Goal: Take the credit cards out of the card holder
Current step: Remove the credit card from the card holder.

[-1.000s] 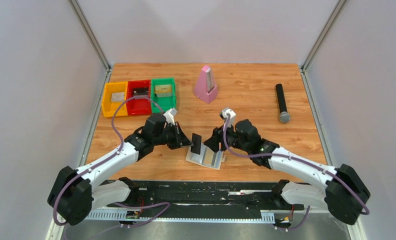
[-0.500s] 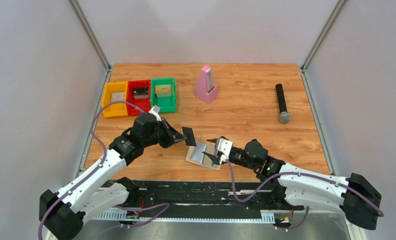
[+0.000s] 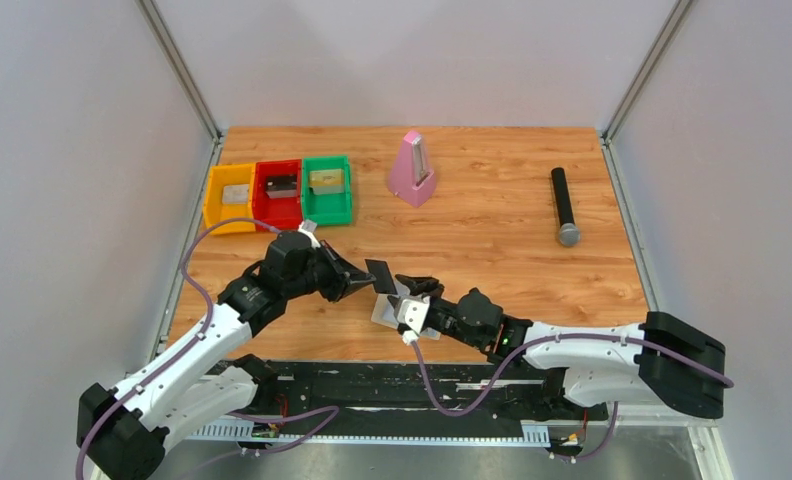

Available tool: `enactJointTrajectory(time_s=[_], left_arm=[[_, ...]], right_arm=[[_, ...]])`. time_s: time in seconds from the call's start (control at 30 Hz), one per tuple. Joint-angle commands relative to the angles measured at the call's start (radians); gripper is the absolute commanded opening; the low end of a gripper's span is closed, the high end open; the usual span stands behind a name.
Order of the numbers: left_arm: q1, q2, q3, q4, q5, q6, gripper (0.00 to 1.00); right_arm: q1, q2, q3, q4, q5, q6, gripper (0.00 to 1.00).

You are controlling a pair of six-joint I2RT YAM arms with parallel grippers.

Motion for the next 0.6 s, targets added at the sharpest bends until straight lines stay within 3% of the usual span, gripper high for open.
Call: enactJointTrajectory(time_s=[0.0, 0.2, 0.27, 0.43, 0.57], left_arm=[[-0.003, -0.010, -0.013, 0.070, 0.027, -0.056, 0.00], [-0.002, -0.015, -0.018, 0.076, 0.036, -0.059, 0.00], [-0.003, -0.022, -0.017, 0.075, 0.019, -0.044, 0.06], [-0.003, -0.034, 0.005, 0.048, -0.029, 0.026, 0.37], [-0.003, -0.032, 0.038, -0.010, -0.075, 0.126, 0.50]], right_arm=[[0.031, 0.051, 0.046, 0.172, 0.097, -0.102, 0.45], [0.054, 0.069, 0.039, 0.214, 0.143, -0.118, 0.09], [0.055, 0.064, 0.035, 0.202, 0.152, -0.105, 0.00], [0.054, 0.031, 0.057, 0.111, 0.220, 0.029, 0.00], [0.039, -0.003, 0.081, 0.009, 0.225, 0.157, 0.00]])
